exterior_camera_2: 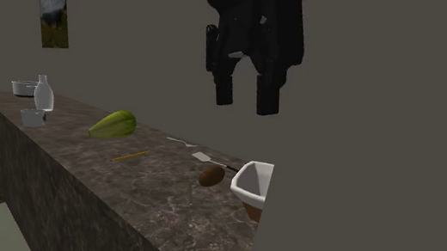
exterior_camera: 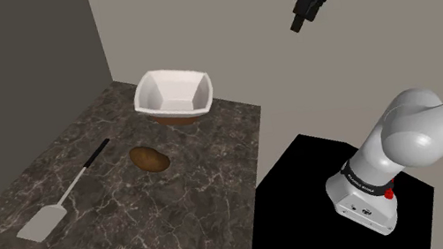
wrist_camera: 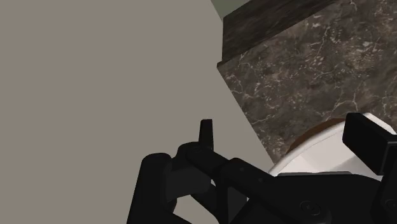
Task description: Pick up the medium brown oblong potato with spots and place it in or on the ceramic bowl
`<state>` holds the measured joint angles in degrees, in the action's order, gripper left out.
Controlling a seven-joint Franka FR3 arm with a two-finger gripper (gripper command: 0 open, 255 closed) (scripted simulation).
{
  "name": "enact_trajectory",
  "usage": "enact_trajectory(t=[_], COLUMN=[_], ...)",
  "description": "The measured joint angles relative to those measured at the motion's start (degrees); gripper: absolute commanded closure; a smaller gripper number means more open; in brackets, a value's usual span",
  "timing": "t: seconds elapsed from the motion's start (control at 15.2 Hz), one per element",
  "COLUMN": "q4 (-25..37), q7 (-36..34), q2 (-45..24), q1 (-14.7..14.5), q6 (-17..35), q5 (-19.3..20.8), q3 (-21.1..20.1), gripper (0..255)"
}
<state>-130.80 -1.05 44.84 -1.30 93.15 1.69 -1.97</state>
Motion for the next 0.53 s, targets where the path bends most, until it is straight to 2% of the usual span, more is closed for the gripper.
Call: enact_trajectory(t=[0.2, 0.53], q4=[-0.39, -1.97], q7=[-1.10, -5.53], q2=[-0.96, -5.21], q1=[-0.44, -2.11], q6=[1.27, 6.82], q5=[-0.57, -2.54], q3=[-1.24, -6.21], gripper=[0, 0])
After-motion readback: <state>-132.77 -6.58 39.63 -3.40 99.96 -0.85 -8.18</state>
